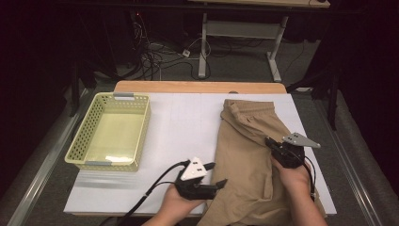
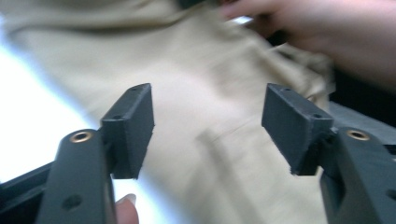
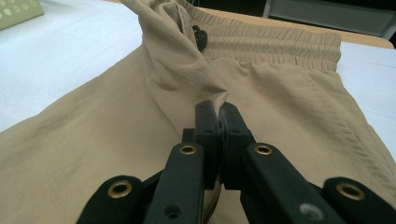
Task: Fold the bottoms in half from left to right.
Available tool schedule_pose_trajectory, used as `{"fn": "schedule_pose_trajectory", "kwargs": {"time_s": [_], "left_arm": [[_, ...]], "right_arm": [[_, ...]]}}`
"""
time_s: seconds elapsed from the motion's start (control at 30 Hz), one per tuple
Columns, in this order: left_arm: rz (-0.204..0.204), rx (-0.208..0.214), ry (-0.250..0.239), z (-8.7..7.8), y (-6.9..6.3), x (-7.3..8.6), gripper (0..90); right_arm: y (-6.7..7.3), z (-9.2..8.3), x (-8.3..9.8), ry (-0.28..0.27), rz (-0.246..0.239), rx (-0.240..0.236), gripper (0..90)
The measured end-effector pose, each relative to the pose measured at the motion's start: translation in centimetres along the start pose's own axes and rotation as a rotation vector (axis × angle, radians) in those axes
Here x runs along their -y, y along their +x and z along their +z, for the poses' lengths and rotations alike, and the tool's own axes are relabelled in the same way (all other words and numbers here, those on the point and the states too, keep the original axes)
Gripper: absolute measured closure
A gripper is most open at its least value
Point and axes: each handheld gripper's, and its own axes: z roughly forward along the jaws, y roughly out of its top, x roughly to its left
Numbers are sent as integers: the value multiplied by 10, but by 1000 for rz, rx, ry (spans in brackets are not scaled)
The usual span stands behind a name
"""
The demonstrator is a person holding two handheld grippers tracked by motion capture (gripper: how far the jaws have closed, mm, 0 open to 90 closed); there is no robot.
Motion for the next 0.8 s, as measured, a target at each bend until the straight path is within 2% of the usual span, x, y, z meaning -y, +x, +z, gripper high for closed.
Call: {"fn": "schedule_pose_trajectory", "kwargs": {"time_s": [0.03,0.1,0.17,0.23,0.37,0.43,0.5,0.67,0.8], "left_arm": [[-16,-9,0,-6,6,4,330],[-34,-30,0,-18,14,11,265],[-30,-45,-11,-29,20,17,261],[-32,-71,-2,-37,28,24,207],[-27,-92,13,-49,42,37,194],[-38,-102,8,-52,46,42,151],[-38,-106,2,-54,51,47,149],[-63,-168,23,-50,60,55,5],[-44,-193,-1,-48,63,56,0]], "right_arm": [[0,0,0,3,1,4,887],[0,1,0,7,1,8,887],[1,1,0,11,1,11,887],[1,1,0,11,0,12,887],[3,0,-1,14,-7,18,887],[4,-1,-2,17,-11,20,887],[5,-2,-4,18,-15,21,887],[6,-2,-6,19,-23,22,887],[7,-2,-6,20,-26,22,887]]}}
